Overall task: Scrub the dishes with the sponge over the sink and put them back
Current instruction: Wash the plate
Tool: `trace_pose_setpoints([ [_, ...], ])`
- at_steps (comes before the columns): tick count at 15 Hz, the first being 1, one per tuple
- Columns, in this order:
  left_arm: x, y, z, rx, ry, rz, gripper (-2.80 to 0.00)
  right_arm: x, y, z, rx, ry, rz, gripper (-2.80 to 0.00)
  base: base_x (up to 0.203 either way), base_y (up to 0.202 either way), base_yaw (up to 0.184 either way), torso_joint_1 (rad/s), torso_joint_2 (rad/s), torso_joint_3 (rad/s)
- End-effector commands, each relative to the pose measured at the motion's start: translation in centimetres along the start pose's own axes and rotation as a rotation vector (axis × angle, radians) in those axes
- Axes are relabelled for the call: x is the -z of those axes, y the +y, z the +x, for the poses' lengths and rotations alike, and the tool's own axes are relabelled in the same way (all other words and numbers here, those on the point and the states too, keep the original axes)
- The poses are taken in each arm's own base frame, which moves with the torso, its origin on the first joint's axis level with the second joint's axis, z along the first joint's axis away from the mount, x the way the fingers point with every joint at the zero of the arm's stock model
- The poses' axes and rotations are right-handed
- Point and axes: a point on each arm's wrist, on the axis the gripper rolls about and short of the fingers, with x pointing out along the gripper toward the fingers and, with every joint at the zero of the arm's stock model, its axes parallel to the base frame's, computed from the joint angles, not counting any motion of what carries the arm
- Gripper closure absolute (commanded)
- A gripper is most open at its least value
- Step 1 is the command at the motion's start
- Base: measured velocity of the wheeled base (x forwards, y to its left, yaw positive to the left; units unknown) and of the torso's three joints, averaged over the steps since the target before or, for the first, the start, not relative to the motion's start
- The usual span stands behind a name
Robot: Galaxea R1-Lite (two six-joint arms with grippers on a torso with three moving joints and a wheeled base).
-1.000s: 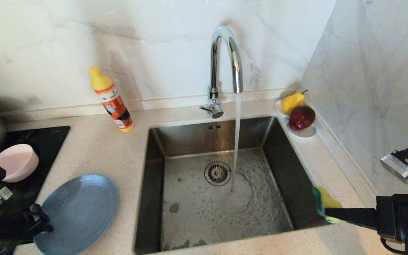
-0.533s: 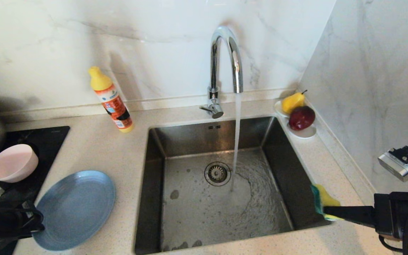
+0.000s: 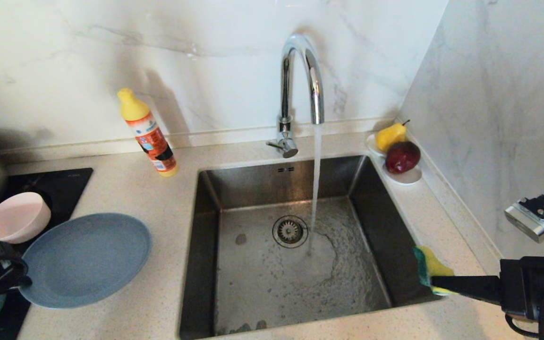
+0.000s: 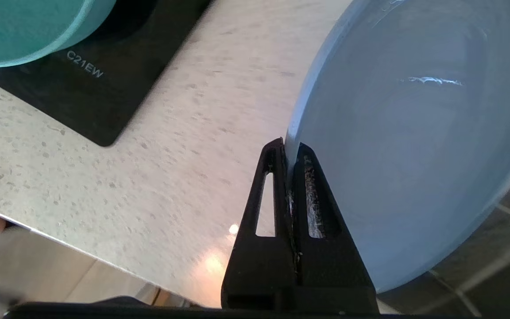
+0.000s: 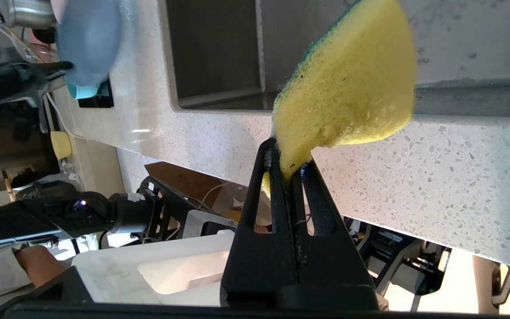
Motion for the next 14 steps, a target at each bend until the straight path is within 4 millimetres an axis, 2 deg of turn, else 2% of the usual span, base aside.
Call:
trace_pose_setpoints([
  [1,0.5,-1.0,-4.1,0.091,-0.087,0.035,0.0,0.3,0.1,-0.3,-0.009,-0.004,-0.002,0.0,0.0,0.0,0.0,0.0,0.0,0.0],
  [4,2.0,-2.2,-7.0,0.21,-0.081,0.098,0.0,0.3,0.3,-0.9,-0.017,-0.023,-0.013,0.0,0.0,0.0,0.0,0.0,0.0,0.0],
  [8,4.5,-4.7,-7.7,0.328,0.023,0.262,0.0,0.6,0.7,-1.6,-0.035,-0.041,-0.027,0.0,0.0,0.0,0.0,0.0,0.0,0.0],
  [11,5.5,-7.7,-6.7,0.381,0.107,0.36,0.0,0.5,1.0,-1.8,-0.043,-0.053,-0.035,0.0,0.0,0.0,0.0,0.0,0.0,0.0],
  [14,6.2,-12.4,-3.7,0.359,0.147,0.446,0.0,0.6,1.1,-2.2,-0.048,-0.067,-0.039,0.0,0.0,0.0,0.0,0.0,0.0,0.0],
])
